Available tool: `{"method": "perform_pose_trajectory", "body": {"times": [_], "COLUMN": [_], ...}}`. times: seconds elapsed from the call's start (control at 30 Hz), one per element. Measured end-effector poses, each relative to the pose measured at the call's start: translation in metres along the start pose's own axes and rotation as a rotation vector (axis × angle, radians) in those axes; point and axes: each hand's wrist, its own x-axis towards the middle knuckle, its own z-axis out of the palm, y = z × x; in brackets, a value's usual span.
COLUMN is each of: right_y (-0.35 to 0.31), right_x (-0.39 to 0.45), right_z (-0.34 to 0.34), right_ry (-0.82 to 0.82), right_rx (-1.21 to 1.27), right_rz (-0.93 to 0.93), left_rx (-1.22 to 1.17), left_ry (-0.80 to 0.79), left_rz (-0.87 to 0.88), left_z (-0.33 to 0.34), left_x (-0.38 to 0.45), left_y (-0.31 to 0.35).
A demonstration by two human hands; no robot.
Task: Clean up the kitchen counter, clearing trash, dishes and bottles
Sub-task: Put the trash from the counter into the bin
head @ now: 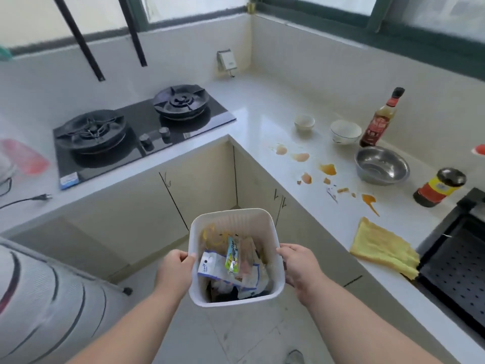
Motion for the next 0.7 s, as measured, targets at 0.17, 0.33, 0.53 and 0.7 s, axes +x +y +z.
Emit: {"method": "perform_pose_trajectory", "body": {"times": [0.17,0.33,0.53,0.7], "right_y": [-0.036,-0.041,-0.035,0.005], "right_x": [0.073,0.156,0.266,0.386], "right_z": [0.013,0.043,0.095,0.132], "right_ry": [-0.148,-0.135,-0.006,0.049], "right_rx": [-0.191,-0.207,-0.257,-0.291], "right_rz": [-0.022,0.004,0.106,0.155], "left_rx": [-0.118,-0.179,-0.158,-0.192], "left_ry": [0.107,0.099,-0.113,-0.261], "left_rz": [-0.117,-0.205,-0.322,-0.449], "left_z": [0.012,0.029,0.077,0.129], "left_x": [0.033,0.085,0.213,0.32], "left_y": [0.014,0.025,-0.001,-0.022]}}
